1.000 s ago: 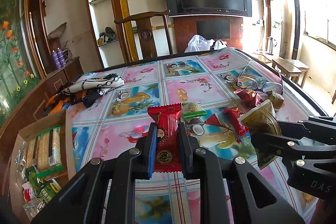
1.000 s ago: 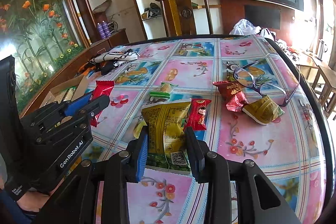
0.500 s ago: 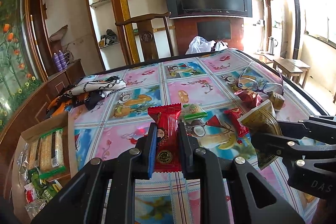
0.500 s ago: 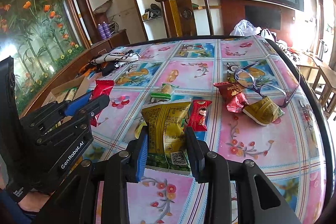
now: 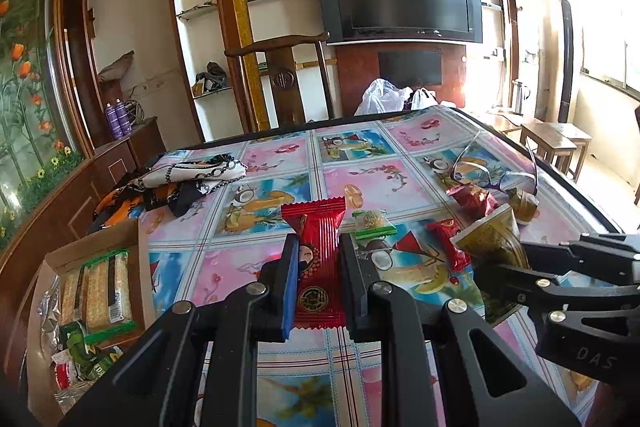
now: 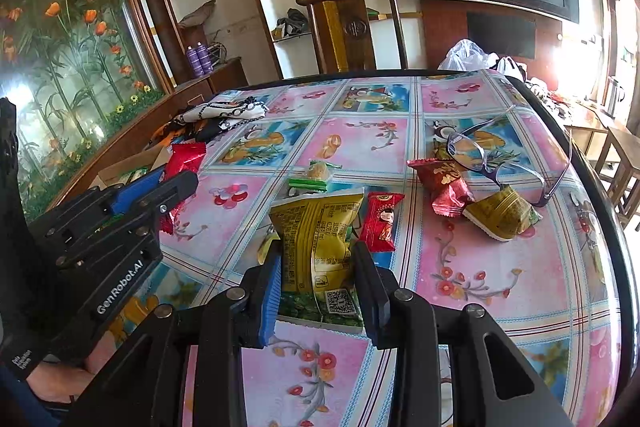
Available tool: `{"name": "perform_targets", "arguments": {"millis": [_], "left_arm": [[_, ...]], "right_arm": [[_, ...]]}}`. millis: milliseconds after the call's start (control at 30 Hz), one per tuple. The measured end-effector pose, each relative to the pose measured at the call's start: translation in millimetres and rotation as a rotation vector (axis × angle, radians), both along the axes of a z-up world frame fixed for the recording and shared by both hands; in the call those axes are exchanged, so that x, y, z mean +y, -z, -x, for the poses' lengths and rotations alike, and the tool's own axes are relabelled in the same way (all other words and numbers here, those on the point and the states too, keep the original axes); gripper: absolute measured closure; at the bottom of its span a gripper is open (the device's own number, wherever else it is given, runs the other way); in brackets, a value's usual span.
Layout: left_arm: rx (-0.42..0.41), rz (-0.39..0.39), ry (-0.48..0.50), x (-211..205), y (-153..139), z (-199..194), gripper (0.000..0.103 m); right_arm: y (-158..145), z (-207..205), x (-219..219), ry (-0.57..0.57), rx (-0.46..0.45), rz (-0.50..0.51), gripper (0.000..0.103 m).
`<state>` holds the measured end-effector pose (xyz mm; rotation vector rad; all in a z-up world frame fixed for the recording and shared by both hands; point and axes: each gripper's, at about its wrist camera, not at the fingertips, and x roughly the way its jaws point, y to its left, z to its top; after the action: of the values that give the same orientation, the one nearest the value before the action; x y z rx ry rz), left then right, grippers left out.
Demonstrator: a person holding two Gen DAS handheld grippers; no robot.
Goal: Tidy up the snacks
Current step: 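Carry the red candy with left tool while right tool carries the peas bag to the box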
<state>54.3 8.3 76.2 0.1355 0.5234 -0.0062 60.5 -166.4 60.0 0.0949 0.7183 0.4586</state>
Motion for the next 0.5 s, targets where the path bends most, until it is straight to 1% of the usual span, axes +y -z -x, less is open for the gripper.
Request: {"name": "perform_targets", "arguments": {"millis": [200,333,433,500], "left_arm": [[-0.026,0.036,-0.012,15,-15,6,0.085],[-0.032,0.081,-0.032,37,-28,12,0.085],[-0.036,0.084,-0.066,58,-35,13,0.085],[-0.028,0.101,-0.095,78,-37,11,0.085]], "right_arm": [[-1,0,0,-0.002,-0.001,-0.002,0.067],[-2,1,3,-0.018,-0.003,-0.014,0.067],[-2,4,10,-0.042,0.002,-0.027,0.067],[-1,5,15,-0.059,0.012,-0.039,0.067]]}}
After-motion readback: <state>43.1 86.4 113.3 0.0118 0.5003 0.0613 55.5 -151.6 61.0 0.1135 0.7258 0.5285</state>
